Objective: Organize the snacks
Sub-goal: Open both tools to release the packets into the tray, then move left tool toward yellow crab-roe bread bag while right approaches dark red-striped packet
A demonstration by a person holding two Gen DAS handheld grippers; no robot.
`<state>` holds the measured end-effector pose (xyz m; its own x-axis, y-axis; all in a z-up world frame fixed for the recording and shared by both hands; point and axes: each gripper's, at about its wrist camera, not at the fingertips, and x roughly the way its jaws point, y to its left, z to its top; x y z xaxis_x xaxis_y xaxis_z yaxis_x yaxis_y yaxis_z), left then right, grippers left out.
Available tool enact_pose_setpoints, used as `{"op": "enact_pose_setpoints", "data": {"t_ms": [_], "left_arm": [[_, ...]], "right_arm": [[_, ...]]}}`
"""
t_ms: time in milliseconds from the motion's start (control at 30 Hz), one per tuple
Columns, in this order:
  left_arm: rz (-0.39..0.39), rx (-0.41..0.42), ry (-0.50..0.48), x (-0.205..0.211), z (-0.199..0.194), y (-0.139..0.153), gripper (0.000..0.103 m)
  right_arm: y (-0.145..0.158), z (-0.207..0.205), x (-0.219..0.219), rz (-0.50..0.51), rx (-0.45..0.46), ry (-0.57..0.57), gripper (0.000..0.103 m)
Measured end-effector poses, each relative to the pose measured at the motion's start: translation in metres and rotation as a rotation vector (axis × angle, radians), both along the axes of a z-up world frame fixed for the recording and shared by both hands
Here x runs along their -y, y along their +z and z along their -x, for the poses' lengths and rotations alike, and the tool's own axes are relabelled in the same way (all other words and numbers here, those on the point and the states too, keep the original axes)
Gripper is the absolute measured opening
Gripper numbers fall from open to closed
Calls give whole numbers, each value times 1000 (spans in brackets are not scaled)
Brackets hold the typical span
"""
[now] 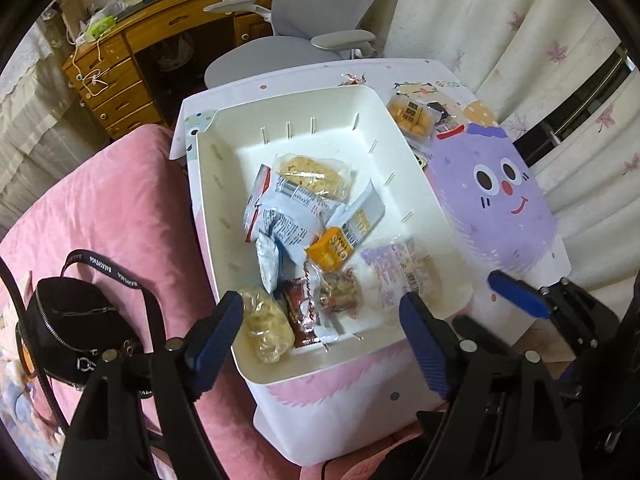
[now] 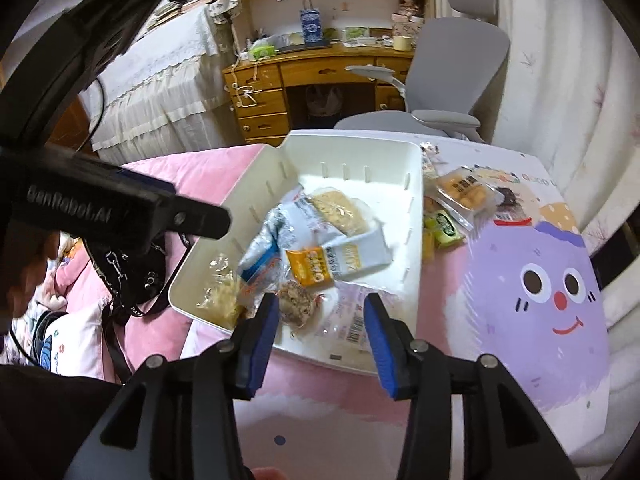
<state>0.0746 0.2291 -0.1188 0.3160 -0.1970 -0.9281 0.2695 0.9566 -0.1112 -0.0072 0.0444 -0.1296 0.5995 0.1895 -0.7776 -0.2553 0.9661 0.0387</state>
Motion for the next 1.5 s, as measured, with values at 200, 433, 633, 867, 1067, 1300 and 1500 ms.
{"op": "enact_pose_setpoints", "data": {"t_ms": [200,433,633,867,1067,1300,1500], "left_arm": [[-42,24,-25,19,10,-3,79],[-4,-40,-9,61,7,-11,82],[24,-92,35,118,-5,-17,83],[103,-114,111,185,-19,-19,83],[86,-94,151,231,-32,-20,83],[45,-66,175,256,-62,-14,83],[-7,-46,161,260,-94,-14,83]], "right_arm": [[0,2,22,-7,-13,-32,45],[0,-2,71,-17,-28,-48,45],[3,-11,129,-20,-53,-29,45],[2,-33,200,-25,-91,16,45],[-10,-53,249,-36,-143,49,45],[-21,-82,287,-104,-214,25,45],[-30,-109,304,-165,-263,-20,45]]}}
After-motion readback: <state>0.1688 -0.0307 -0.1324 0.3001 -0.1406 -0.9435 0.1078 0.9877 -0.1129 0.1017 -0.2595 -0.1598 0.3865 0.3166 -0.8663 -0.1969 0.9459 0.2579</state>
